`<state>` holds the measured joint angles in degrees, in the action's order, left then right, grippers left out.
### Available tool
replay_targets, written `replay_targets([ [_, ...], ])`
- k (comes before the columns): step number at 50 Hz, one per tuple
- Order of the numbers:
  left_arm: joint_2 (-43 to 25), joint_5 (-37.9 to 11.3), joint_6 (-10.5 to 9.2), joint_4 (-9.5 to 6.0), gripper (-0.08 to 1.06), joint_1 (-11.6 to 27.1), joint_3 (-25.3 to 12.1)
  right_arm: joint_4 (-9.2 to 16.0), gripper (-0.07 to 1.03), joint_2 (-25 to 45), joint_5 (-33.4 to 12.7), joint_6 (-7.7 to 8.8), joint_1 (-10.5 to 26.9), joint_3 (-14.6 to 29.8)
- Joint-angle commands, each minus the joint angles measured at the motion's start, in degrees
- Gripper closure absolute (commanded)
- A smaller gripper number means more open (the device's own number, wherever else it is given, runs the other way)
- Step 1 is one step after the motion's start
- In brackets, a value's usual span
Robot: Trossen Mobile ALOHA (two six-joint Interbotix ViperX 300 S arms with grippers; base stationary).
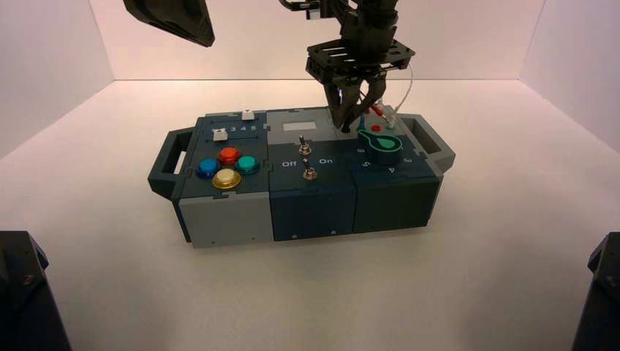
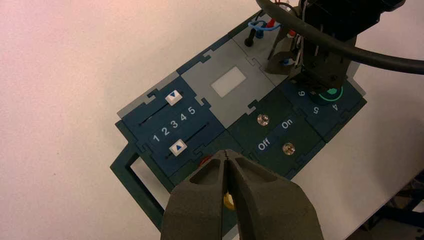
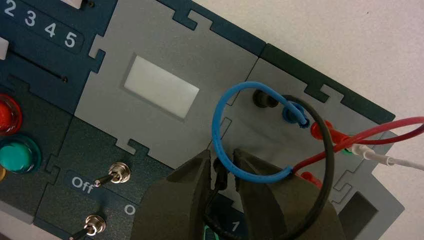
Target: Pull the black wire.
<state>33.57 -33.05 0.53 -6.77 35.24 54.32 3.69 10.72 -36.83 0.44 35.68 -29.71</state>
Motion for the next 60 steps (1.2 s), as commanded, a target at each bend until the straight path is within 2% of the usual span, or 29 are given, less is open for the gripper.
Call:
replay_targets([
  [1,0.35,0.44,0.0,-0.09,1.01,0.18,-0.97,-0.79,0.75,-0.79,-0.18,0.09,-1.14,0.7],
  [2,0.26,0.44,0.09,-0.09,1.01,0.18,-0.97,-1.05,0.8,-0.79,-0.26,0.09,-1.14,0.7],
  [3,0.26,0.44,0.09,-0.09,1.01,0.18,-0.97,-1.05,0.8,-0.79,-0.26,0.09,-1.14,0.7],
  [5,0.18,0.44,0.09,-0.09,1.01,0.18,-1.05,-1.67,0.93,-0.79,-0.26,0.09,-1.14,0.62],
  [8,0.18,0.44,0.0,-0.09,1.01,0.26,-0.97,-2.2,0.99,-0.88,-0.35,0.09,-1.23,0.62],
  [12,0.09,0.44,0.09,0.0,1.01,0.18,-1.05,-2.46,0.99,-1.32,-0.97,-0.44,-1.23,0.79],
  [34,0.35,0.44,0.09,0.0,1.01,0.18,-1.14,-2.81,0.99,-6.24,-3.16,-0.53,-1.23,2.72],
  [56,0.44,0.44,0.09,0.18,1.01,0.18,-1.05,-1.58,0.99,-4.39,-0.62,-0.18,-0.53,5.45],
  [60,0.44,0.44,0.09,0.18,1.01,0.18,-0.97,-1.23,0.93,-3.78,-0.35,0.0,-0.26,5.8],
])
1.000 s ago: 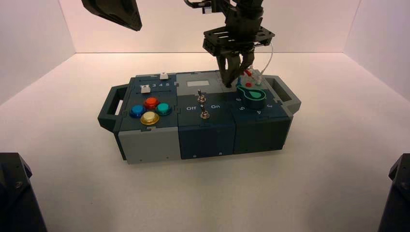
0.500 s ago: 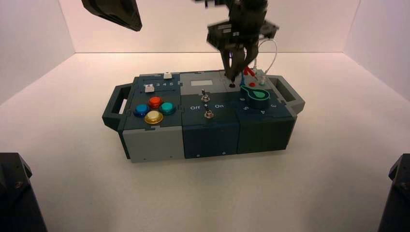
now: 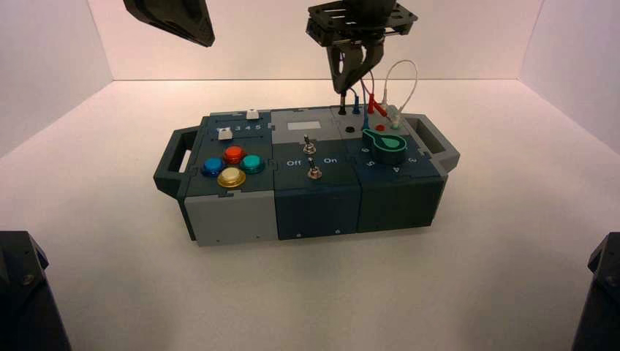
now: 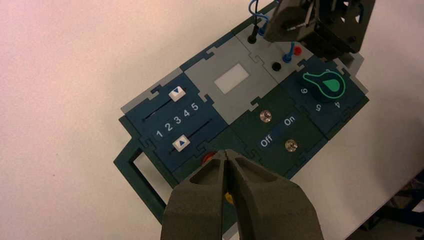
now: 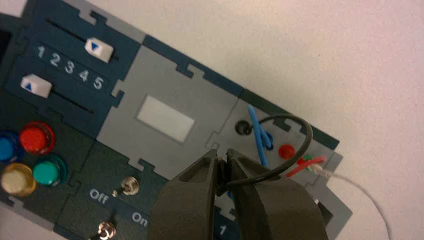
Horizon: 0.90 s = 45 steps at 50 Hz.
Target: Pull the black wire.
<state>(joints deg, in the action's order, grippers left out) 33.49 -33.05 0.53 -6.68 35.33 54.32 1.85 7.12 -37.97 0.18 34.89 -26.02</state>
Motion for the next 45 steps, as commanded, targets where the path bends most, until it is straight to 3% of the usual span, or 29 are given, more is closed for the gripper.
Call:
replay_targets([
  [1,0.62,0.44,0.09,0.09,1.01,0.09,-0.97,0.7,0.9,0.09,0.79,0.35,0.62,2.2],
  [5,0.62,0.44,0.09,0.18,1.01,0.09,-1.05,1.05,0.8,1.05,0.35,0.35,1.14,2.81],
  [11,0.53,0.44,0.09,0.26,1.01,0.09,-0.97,1.05,0.72,1.93,-0.18,0.35,1.93,3.25],
  [19,0.88,0.35,0.09,0.35,1.01,0.09,-0.97,1.49,0.49,1.49,-1.05,0.35,2.11,3.25],
  [35,2.9,0.44,0.09,1.23,1.01,-0.62,-0.62,1.58,0.4,-2.72,-0.7,0.7,2.46,3.25],
  [45,3.78,0.97,0.09,1.23,1.01,-1.23,-0.26,1.67,0.4,-5.98,-0.88,0.53,2.72,1.85],
])
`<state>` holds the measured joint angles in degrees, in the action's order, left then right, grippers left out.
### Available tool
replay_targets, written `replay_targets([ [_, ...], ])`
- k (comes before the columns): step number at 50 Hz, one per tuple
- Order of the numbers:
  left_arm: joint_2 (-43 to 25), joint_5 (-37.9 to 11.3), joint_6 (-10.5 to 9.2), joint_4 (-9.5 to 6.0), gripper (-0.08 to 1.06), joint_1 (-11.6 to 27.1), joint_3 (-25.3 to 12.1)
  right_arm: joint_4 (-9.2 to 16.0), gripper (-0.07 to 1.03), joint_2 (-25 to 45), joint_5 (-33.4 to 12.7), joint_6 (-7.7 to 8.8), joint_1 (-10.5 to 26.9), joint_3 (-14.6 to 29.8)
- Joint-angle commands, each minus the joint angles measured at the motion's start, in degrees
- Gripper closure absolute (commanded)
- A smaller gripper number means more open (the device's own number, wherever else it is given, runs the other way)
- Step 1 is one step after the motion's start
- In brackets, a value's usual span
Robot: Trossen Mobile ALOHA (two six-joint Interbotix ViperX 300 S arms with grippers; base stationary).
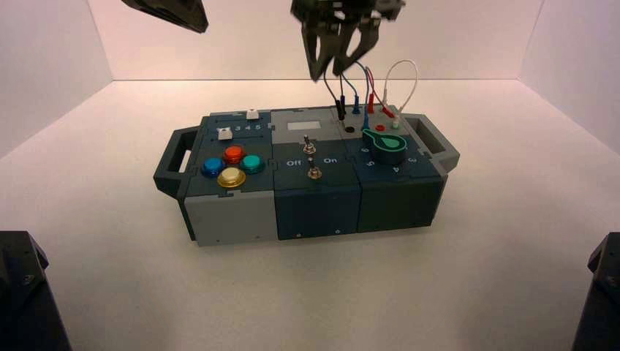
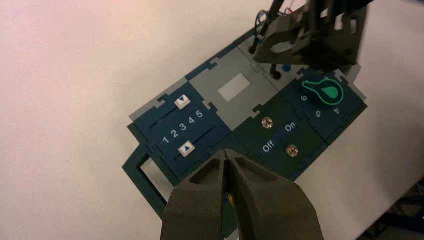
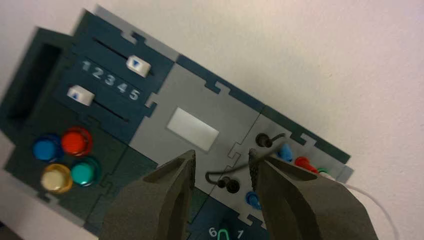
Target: Pull the black wire.
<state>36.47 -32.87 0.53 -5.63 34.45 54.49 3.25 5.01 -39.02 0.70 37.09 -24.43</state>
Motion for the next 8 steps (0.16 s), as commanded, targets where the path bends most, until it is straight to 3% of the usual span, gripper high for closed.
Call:
replay_targets([
  [1,0.79,0.79,0.09,0.18,1.01,-0.35,-0.44,0.18,0.4,-4.31,0.18,0.0,0.53,0.0],
  [8,0.79,0.88,0.09,0.18,1.01,-0.35,-0.44,0.09,0.4,-5.63,0.18,0.09,0.53,-1.23],
])
